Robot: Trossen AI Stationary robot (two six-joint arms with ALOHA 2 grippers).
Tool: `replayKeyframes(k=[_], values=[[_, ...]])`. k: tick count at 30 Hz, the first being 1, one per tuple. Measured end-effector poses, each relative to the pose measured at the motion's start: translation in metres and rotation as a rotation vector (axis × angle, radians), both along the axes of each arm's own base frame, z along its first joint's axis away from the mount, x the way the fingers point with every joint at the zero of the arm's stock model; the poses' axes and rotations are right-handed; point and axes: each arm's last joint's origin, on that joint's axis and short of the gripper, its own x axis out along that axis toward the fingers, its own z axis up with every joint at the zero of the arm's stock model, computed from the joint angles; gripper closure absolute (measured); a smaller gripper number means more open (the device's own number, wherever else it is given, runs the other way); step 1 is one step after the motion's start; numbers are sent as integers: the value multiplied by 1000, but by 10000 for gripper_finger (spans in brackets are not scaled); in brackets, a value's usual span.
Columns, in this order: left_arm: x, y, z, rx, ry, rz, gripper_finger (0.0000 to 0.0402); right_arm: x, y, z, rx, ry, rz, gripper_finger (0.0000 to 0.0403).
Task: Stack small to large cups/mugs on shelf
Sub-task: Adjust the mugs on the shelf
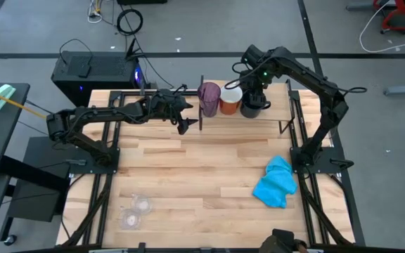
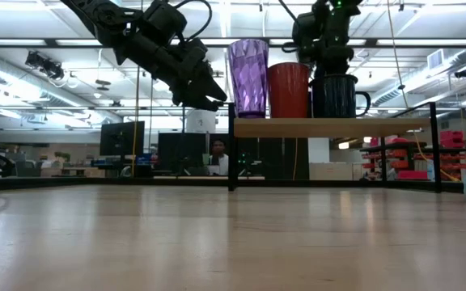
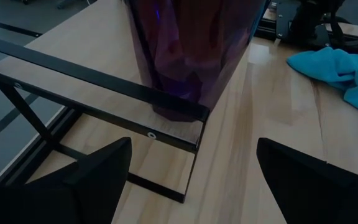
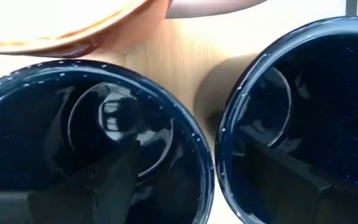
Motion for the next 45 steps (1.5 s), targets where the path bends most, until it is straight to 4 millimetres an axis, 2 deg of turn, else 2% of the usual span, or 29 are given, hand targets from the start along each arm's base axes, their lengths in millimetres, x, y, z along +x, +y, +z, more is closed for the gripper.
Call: replayKeyframes(k=[18, 29, 45], values=[[0, 0, 0, 0, 0, 0, 47, -4, 0, -2, 10, 36, -24, 108], [0, 0, -1, -3, 5, 0, 47, -5, 0, -2, 0, 62, -33, 132], [0, 0, -1, -4, 7, 0, 47, -7, 0, -2, -11, 87, -38, 133]])
